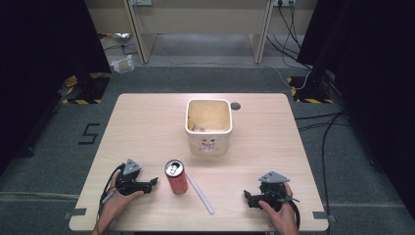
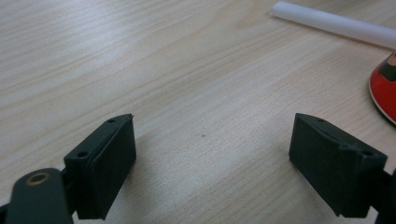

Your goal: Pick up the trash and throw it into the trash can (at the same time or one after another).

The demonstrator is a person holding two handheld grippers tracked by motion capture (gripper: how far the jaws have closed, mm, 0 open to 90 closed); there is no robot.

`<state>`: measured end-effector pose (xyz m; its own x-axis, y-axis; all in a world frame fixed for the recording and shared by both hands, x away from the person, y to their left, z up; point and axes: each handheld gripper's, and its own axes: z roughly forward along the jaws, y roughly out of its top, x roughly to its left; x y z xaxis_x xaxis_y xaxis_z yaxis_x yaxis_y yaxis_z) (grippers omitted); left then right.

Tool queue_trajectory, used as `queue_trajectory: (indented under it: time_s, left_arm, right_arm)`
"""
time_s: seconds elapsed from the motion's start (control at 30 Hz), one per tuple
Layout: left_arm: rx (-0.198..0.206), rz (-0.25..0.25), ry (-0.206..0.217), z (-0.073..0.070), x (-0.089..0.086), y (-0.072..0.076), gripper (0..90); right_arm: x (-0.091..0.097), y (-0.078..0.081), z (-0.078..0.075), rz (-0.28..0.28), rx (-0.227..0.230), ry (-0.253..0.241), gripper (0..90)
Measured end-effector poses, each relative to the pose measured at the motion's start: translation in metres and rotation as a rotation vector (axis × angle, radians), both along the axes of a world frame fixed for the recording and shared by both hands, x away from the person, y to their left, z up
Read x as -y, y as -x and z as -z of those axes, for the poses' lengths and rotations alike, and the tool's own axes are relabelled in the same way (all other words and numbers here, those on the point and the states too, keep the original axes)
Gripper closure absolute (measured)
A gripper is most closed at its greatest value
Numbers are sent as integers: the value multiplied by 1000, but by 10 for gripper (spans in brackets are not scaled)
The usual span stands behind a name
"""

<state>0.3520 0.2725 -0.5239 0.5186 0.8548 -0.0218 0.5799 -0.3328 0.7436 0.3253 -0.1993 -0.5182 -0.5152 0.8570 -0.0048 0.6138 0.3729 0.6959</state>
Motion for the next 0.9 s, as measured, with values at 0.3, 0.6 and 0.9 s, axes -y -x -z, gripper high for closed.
queue_trajectory:
  time_s: [0.3,0.6,0.9]
  left_arm:
    - [-2,1,-2,0,0,0,140]
    - [3,19,11,0,-2,3,147]
    - [30,53,31,-8,-1,15,148]
  right_arm:
    - [0,0,0,0,0,0,2]
    - [0,-1,0,-2,0,2,1]
    - [0,-1,0,-2,0,2,1]
